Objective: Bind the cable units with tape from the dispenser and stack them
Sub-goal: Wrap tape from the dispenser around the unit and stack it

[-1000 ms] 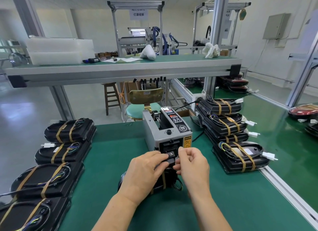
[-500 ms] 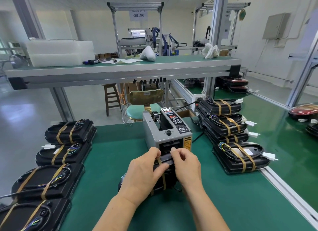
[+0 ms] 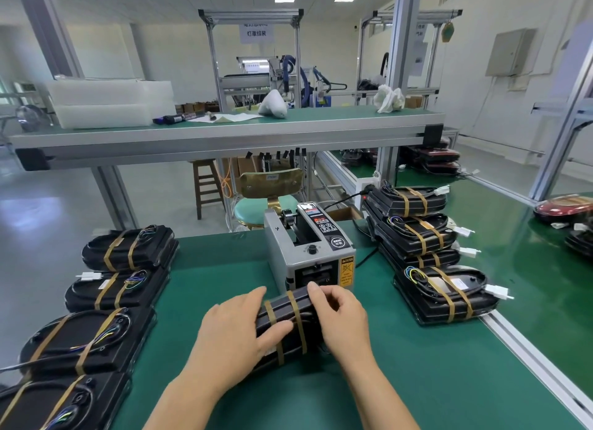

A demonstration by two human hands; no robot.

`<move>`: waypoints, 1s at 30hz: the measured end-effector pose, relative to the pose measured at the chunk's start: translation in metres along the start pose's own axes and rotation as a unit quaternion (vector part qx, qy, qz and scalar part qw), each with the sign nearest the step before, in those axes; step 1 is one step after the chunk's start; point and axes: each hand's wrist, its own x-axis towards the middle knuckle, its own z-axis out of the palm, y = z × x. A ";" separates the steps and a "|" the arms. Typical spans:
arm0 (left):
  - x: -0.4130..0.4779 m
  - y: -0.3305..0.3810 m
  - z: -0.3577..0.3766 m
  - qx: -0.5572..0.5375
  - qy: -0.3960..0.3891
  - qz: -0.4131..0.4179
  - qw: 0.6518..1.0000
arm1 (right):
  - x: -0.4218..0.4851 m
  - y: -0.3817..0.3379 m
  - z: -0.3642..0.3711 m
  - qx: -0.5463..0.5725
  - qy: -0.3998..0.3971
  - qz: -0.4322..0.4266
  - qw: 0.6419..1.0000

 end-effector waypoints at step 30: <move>-0.028 -0.055 0.049 -0.473 0.100 -0.268 0.834 | -0.027 0.012 0.017 0.006 -0.147 0.088 0.985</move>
